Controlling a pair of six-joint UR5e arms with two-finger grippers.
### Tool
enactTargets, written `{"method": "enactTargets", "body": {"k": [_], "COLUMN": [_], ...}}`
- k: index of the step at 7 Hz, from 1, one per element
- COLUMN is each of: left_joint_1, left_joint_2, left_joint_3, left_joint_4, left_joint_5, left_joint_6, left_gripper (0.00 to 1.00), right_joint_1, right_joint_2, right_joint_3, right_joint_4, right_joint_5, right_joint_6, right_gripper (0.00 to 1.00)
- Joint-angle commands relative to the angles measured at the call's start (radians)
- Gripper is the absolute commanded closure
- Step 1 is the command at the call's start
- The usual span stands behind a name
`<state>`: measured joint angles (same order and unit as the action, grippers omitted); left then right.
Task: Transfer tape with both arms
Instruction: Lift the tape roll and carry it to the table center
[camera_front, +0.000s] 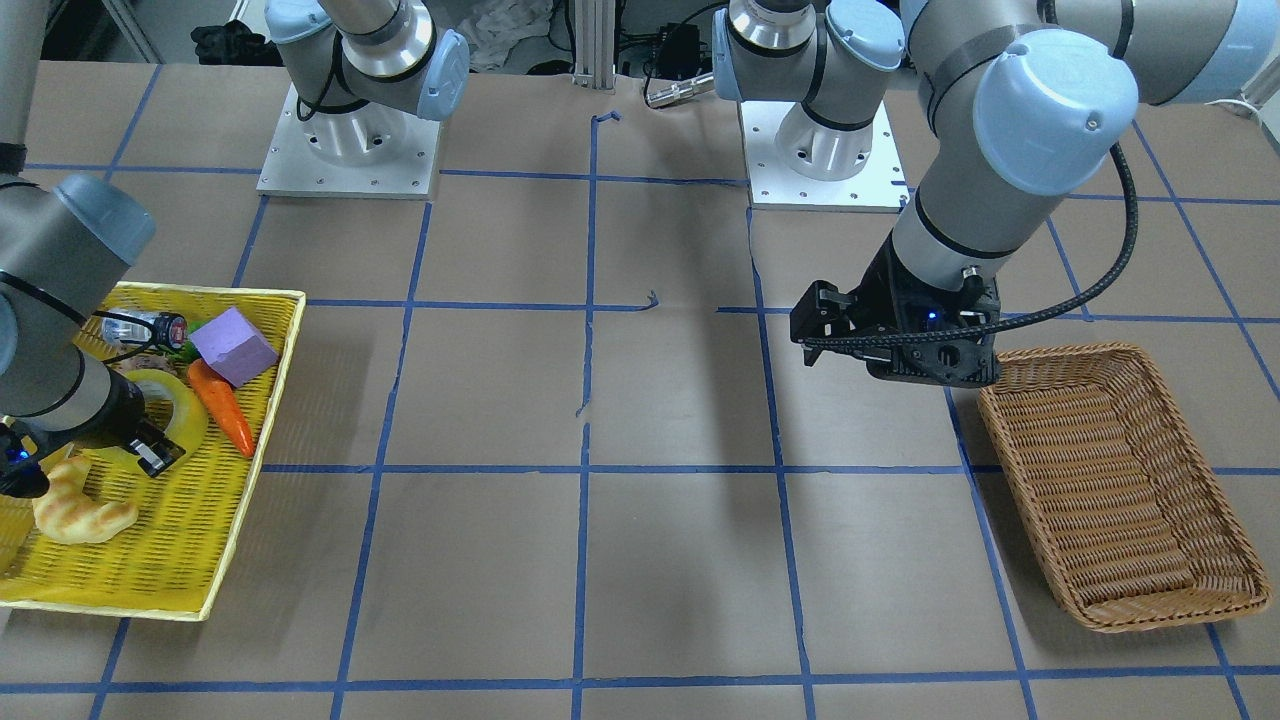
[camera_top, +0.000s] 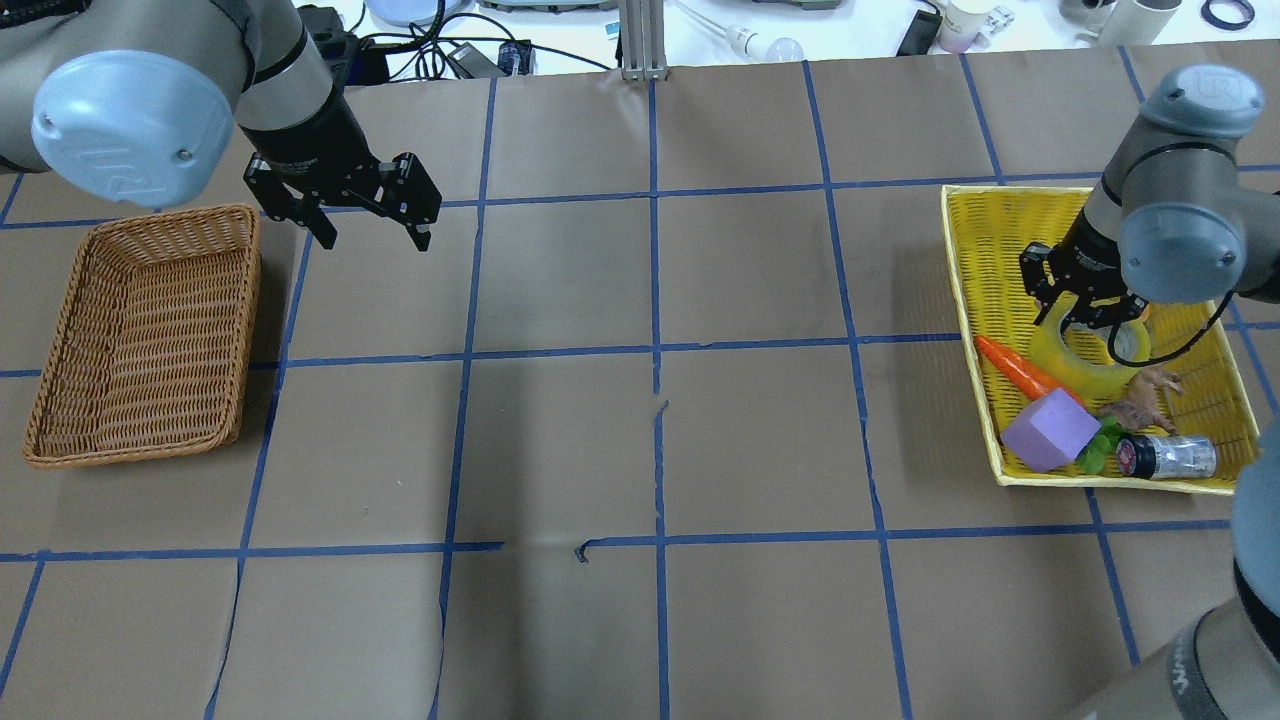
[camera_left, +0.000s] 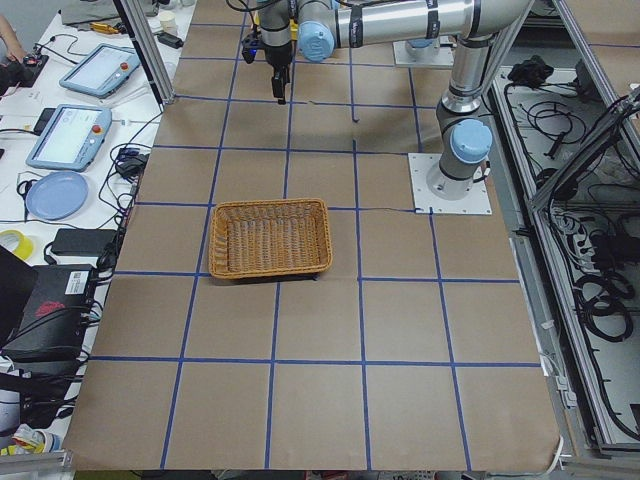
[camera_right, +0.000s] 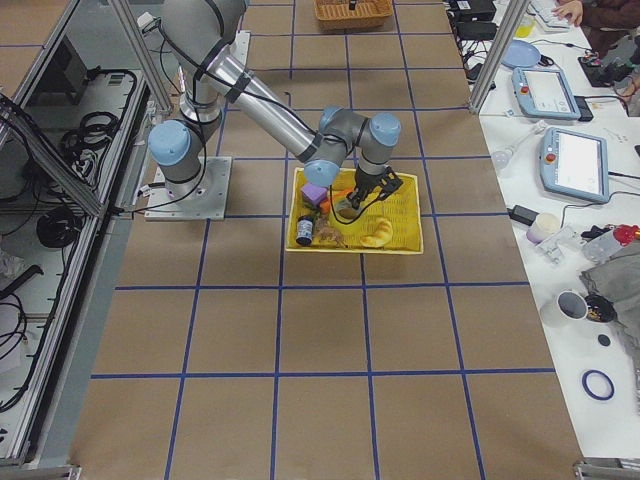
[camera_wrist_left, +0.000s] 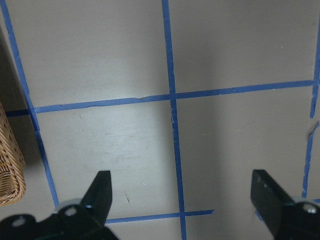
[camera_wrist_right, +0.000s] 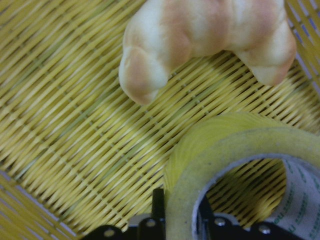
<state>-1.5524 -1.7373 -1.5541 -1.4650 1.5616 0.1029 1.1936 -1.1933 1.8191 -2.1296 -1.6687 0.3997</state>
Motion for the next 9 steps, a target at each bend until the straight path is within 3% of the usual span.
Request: {"method": "enactTargets", "body": {"k": [1,3,7,9], "left_joint_1": [0.000,0.000,0.000,0.002], "left_joint_2": [0.002,0.004,0.002,0.001], "left_joint_3": [0.000,0.000,0.002,-0.001], "left_joint_4": [0.000,0.000,0.000,-0.001], "left_joint_5": [0.000,0.001,0.000,0.006], "left_joint_6": [0.003,0.000,-0.006,0.003], "left_gripper": [0.00,0.00,0.00,0.00], "right_joint_1": [0.009,0.097,0.477,0.640], "right_joint_2": [-0.026,-0.069,-0.054,0.006], "right_joint_3": [-0.105,-0.203,-0.207,-0.201], "right_joint_4": [0.051,0.167,0.154,0.104], "right_joint_5": [-0.011,0.016,0.096,0.162], "right_joint_6": [-0.004,0.016,0.423,0.638], "right_gripper": [1.00,1.00,1.00,1.00]}}
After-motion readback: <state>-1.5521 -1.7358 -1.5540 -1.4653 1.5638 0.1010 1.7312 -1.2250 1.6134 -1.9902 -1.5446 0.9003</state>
